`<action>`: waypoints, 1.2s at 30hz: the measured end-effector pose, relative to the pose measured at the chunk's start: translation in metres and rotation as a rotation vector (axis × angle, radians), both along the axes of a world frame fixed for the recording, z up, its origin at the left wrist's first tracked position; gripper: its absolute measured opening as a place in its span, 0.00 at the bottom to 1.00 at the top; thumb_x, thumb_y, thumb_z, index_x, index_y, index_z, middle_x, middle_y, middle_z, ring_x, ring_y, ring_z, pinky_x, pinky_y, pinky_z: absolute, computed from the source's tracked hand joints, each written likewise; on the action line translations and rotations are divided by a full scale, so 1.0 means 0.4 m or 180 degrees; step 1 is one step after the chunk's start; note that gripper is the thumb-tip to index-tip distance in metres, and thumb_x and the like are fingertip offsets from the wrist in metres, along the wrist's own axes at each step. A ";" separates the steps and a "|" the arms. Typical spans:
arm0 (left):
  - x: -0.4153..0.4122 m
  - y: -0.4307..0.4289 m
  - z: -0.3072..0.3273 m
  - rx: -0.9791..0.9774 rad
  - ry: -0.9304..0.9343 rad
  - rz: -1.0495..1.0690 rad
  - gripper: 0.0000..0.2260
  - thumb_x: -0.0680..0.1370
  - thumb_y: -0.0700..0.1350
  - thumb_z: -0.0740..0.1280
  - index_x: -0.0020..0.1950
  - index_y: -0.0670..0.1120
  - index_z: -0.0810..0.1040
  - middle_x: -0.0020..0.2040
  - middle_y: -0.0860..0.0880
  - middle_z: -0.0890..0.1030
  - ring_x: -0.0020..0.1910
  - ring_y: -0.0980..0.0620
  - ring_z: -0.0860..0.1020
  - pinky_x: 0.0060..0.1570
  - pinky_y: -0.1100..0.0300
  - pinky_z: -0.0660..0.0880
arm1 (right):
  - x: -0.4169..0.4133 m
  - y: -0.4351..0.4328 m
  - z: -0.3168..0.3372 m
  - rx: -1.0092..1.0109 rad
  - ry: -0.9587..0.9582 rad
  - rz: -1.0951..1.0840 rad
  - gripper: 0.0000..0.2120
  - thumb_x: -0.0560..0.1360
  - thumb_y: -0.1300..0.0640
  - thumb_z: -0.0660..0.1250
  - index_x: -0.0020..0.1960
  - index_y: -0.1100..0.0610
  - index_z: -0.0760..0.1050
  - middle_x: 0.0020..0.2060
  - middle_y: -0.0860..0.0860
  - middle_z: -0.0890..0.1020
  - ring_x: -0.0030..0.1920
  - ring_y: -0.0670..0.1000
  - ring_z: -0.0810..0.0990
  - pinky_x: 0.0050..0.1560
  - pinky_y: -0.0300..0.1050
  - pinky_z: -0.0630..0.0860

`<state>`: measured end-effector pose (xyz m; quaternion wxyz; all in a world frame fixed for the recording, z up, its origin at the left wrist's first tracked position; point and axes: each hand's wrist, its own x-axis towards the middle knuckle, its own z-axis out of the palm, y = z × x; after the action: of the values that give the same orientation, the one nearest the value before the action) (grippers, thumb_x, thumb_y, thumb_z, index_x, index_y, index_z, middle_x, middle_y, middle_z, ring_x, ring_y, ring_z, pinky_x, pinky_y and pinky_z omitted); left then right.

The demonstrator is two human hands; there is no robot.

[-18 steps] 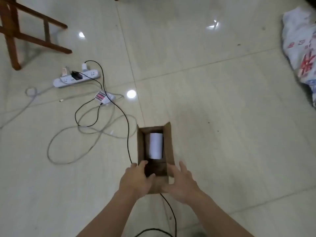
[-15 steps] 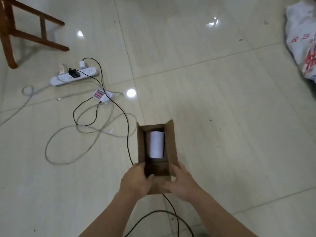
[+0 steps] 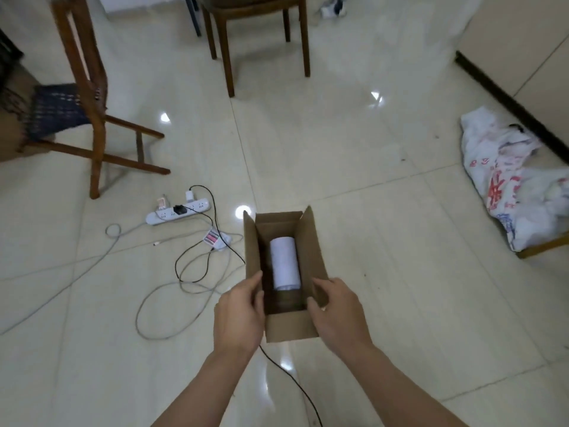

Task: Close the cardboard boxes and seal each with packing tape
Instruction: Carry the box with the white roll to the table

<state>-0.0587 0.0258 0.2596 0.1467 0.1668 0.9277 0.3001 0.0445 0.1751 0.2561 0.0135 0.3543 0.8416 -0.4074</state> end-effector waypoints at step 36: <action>-0.108 -0.371 1.386 0.0842 0.0940 -0.0475 0.22 0.83 0.41 0.68 0.77 0.51 0.74 0.45 0.48 0.85 0.33 0.60 0.74 0.38 0.75 0.68 | -0.224 -0.251 1.390 0.1958 0.0467 0.0319 0.09 0.77 0.58 0.65 0.57 0.51 0.77 0.46 0.50 0.84 0.42 0.54 0.79 0.39 0.44 0.69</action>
<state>-0.1020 -0.1224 0.8141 0.0078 0.2950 0.8767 0.3798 -0.0450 0.0746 0.8121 -0.1349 0.2695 0.9405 -0.1572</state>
